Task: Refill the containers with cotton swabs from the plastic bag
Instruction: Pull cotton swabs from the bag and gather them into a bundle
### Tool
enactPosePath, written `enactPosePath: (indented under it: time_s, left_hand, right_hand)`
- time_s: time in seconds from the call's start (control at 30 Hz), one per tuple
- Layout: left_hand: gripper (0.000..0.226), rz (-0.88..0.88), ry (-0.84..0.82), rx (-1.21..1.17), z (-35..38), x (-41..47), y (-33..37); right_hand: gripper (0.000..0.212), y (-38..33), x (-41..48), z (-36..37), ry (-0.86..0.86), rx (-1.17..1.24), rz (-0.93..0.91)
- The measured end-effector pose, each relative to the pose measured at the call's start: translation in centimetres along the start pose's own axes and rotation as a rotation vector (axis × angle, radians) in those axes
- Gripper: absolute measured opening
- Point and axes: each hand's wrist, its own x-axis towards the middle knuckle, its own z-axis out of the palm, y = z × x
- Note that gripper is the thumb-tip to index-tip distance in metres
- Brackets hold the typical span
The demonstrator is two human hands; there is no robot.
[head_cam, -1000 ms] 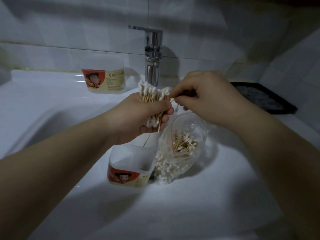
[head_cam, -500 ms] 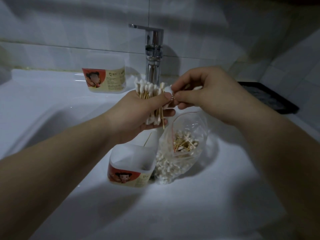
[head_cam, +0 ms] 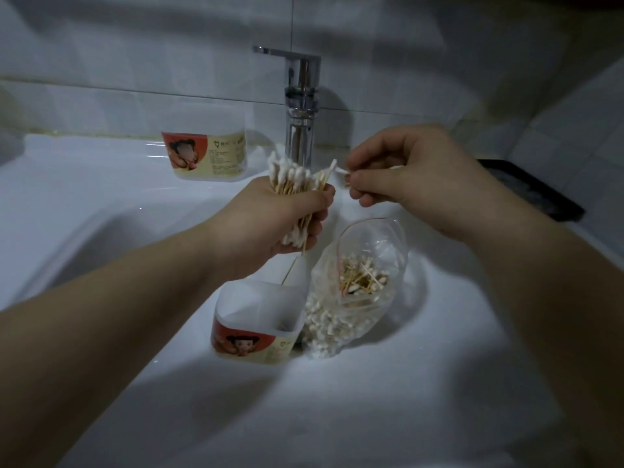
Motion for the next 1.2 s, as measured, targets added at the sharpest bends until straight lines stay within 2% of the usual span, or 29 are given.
enactPosePath:
  time_s: [0.1,0.2,0.3,0.4,0.53,0.83,0.93,1.1,1.2]
  left_hand:
    - [0.008,-0.021,0.058,0.020,-0.3,0.1,-0.2]
    - [0.007,-0.007,0.081,-0.038,-0.5,0.2,-0.1]
    - [0.016,0.014,0.017,-0.054,-0.2,0.0,0.0]
    - [0.015,0.030,-0.058,-0.036,0.0,-0.2,0.1]
    - [0.003,0.055,-0.091,-0.030,-0.2,-0.1,0.1]
    - [0.007,0.033,-0.125,-0.109,0.0,-0.2,0.2]
    - [0.007,0.033,-0.150,-0.097,-0.1,-0.2,0.2]
    - [0.008,0.027,-0.180,-0.090,0.1,-0.4,0.2]
    - [0.008,0.020,-0.171,-0.080,0.1,-0.4,0.1]
  right_hand:
    - [0.020,0.1,0.1,-0.3,0.014,-0.025,0.009]
    - [0.029,-0.2,0.1,-0.4,-0.051,-0.095,0.037]
    - [0.032,-0.5,-0.2,0.2,-0.142,-0.158,0.040]
    - [0.028,-0.5,-0.4,0.8,-0.163,-0.194,0.013]
    - [0.019,-0.3,-0.3,0.7,-0.099,-0.085,-0.026]
    - [0.018,0.0,0.0,0.8,-0.017,0.233,0.055]
    - [0.018,0.0,0.0,0.8,-0.040,0.246,0.059]
    - [0.024,-0.1,-0.1,0.6,-0.071,0.132,0.051]
    - [0.023,0.1,0.0,0.9,-0.052,0.186,0.061]
